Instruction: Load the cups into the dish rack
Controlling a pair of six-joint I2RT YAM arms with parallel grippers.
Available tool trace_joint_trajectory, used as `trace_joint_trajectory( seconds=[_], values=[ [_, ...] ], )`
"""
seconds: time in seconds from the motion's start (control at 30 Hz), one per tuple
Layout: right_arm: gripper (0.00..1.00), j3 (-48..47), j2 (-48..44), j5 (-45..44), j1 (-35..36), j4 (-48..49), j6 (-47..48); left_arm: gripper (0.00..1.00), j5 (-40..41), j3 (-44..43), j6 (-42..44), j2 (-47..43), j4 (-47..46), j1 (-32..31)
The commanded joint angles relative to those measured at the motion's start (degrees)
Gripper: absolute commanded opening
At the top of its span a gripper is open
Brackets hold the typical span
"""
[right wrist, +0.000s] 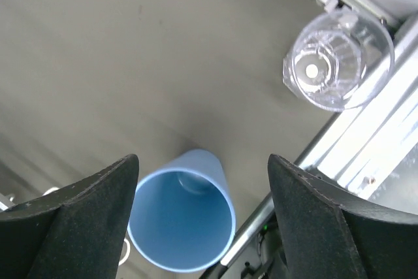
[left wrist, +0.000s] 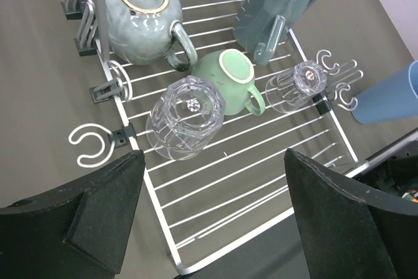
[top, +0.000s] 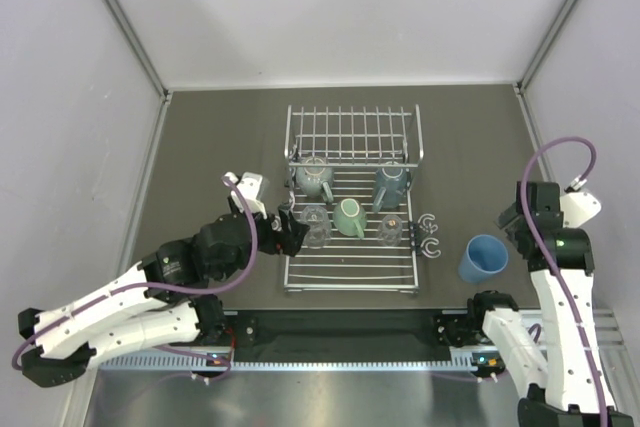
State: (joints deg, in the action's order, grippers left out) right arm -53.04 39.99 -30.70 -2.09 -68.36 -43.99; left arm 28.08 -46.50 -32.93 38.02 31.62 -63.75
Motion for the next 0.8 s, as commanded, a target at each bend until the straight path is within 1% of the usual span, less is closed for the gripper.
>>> trace_joint_trajectory(
  seconds=[0.0, 0.23, 0.27, 0.4, 0.53, 0.63, 0.67, 0.77],
  values=[
    [0.79, -0.8, -0.6, 0.3, -0.8, -4.5, -3.0, 0.92, -1.3, -1.4, 0.7, -0.8, -1.1, 0.1],
    [0.80, 2.5, 1.4, 8.5, -0.8, -6.3, -7.2, 0.92, -0.7, -1.8, 0.4, -4.7, 0.6, 0.1],
    [0.78, 2.8, 2.0, 8.9, -0.8, -6.7, -7.7, 0.92, -0.6, -1.8, 0.5, -5.1, 1.0, 0.1],
    [0.76, 3.3, 3.5, 8.0, -0.8, -9.9, -10.1, 0.92, -0.3, -2.1, 0.2, -5.9, 1.9, 0.1],
    [0.75, 4.7, 1.0, 8.7, -0.8, -8.7, -11.0, 0.92, -0.1, -1.8, 0.2, -6.2, 2.2, 0.1],
    [0.71, 6.1, -0.3, 9.7, -0.8, -7.1, -11.6, 0.92, -0.5, -1.7, 0.1, -6.1, 2.0, 0.1],
    [0.67, 6.3, -0.4, 9.8, -0.8, -6.9, -11.7, 0.92, -0.6, -1.8, 0.1, -6.0, 2.0, 0.2],
    [0.62, 6.8, 0.0, 9.8, -0.8, -5.9, -11.9, 0.92, -0.8, -2.2, -0.1, -5.8, 2.1, 0.2]
  ],
)
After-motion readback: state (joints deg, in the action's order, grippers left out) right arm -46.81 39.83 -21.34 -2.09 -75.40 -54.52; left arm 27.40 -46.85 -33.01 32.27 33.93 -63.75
